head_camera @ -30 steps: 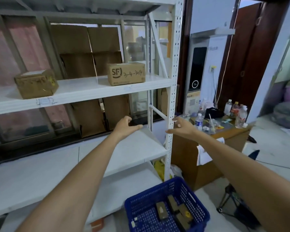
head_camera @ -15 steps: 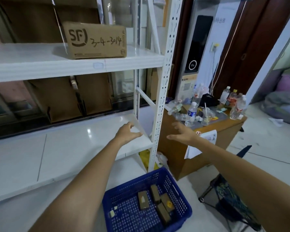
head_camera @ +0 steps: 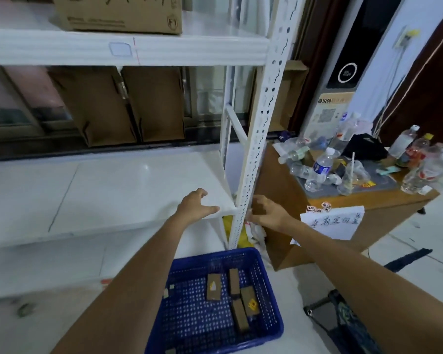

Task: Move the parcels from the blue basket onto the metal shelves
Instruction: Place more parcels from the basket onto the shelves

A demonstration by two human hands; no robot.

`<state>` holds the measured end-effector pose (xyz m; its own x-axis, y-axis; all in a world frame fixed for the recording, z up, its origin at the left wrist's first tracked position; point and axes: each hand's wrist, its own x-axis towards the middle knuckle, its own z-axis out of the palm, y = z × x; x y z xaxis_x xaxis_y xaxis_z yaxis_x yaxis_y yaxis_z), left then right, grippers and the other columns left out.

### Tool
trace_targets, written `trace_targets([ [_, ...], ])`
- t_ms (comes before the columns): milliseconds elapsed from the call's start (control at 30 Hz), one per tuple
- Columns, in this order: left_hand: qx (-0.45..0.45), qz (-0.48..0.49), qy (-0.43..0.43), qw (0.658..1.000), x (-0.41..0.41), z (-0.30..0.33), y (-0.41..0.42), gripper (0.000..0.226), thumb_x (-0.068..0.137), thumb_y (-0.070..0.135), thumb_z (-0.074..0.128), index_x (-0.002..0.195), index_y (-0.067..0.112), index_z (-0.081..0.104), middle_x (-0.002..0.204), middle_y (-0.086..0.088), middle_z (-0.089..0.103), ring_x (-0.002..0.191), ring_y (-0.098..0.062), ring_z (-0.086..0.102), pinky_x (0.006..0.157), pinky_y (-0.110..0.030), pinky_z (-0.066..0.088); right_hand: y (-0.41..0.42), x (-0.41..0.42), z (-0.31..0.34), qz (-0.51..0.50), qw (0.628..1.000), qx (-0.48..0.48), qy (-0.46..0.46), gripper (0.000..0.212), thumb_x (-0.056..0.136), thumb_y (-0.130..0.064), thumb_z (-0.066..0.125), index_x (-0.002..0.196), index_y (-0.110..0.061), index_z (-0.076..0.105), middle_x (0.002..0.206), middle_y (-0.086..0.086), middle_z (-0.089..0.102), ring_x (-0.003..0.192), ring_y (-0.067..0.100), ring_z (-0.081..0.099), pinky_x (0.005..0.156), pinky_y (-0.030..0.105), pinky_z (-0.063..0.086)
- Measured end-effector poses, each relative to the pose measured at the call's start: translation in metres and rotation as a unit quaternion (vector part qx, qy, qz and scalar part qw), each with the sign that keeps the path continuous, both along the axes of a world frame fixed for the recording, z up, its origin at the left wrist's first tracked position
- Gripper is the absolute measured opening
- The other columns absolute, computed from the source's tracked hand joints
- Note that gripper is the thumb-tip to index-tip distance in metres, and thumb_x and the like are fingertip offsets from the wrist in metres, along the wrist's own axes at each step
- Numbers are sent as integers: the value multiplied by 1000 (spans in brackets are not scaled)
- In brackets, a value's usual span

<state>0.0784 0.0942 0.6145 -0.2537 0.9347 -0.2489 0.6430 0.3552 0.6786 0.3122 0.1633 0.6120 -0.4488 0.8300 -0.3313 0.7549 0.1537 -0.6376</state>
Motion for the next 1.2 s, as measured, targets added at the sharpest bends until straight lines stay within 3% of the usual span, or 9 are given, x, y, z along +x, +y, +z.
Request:
trace_targets([
  [267, -63, 33, -37, 997, 26, -155, -10, 63, 84, 41, 66, 137, 16, 43, 142, -6, 47, 126, -22, 47, 104, -34, 39, 8, 21, -130, 33, 997, -65, -19, 72, 86, -36, 71, 147, -25, 35, 157, 8, 32, 135, 24, 41, 112, 36, 34],
  [400, -89, 41, -62, 993, 34, -279, -15, 62, 86, 43, 64, 136, 14, 42, 141, -7, 46, 126, -23, 47, 101, -32, 40, 9, 34, -245, 39, 993, -103, -49, 63, 88, -29, 70, 141, -10, 43, 140, 11, 52, 128, 28, 49, 97, 21, 39],
  [500, -115, 46, -72, 990, 40, -381, -16, 61, 88, 43, 62, 138, 14, 41, 143, -7, 44, 127, -25, 46, 101, -35, 41, 11, 38, -340, 54, 992, -93, -61, 42, 90, -23, 67, 126, -4, 56, 125, 16, 62, 107, 23, 58, 65, -1, 37],
  [567, -127, 52, -86, 987, 45, -451, -14, 62, 90, 41, 61, 140, 13, 39, 144, -8, 43, 128, -26, 45, 100, -35, 41, 15, 41, -408, 58, 991, -89, -76, 55, 89, -32, 68, 137, -14, 48, 131, 9, 58, 101, 13, 52, 67, 6, 37],
  [733, -161, 41, -86, 982, 58, -613, 2, 51, 92, 34, 57, 136, 13, 41, 140, -9, 46, 119, -25, 49, 86, -31, 42, 31, 36, -569, 69, 988, -75, -115, 69, 88, -42, 65, 147, -24, 33, 142, 12, 44, 126, 31, 48, 100, 40, 45],
  [833, -165, 20, -80, 983, 57, -698, 19, 64, 90, 39, 60, 143, 16, 34, 148, -7, 37, 129, -28, 43, 97, -34, 41, 45, 27, -654, 70, 984, -55, -152, 73, 89, -36, 62, 150, -25, 25, 137, 14, 44, 118, 33, 51, 87, 35, 49],
  [967, -164, 3, -33, 986, 56, -784, 46, 64, 89, 37, 58, 143, 14, 33, 148, -9, 36, 127, -28, 43, 88, -30, 40, 61, 11, -746, 52, 980, -8, -193, 71, 91, -35, 56, 151, -18, 22, 125, 16, 58, 109, 33, 58, 80, 35, 50],
  [1133, -181, -41, 15, 982, 59, -841, 58, 64, 91, 33, 54, 146, 14, 27, 148, -10, 33, 122, -30, 45, 89, -36, 45, 63, -7, -812, 28, 972, -15, -232, 81, 82, -56, 61, 145, -17, 27, 132, 13, 53, 115, 33, 54, 89, 39, 51],
  [1200, -178, -37, 24, 983, 61, -853, 57, 60, 90, 31, 54, 143, 11, 31, 145, -11, 36, 119, -30, 46, 86, -38, 46, 59, -10, -825, 26, 970, -19, -241, 83, 80, -52, 66, 141, -14, 26, 129, 14, 54, 111, 32, 56, 80, 37, 49],
])
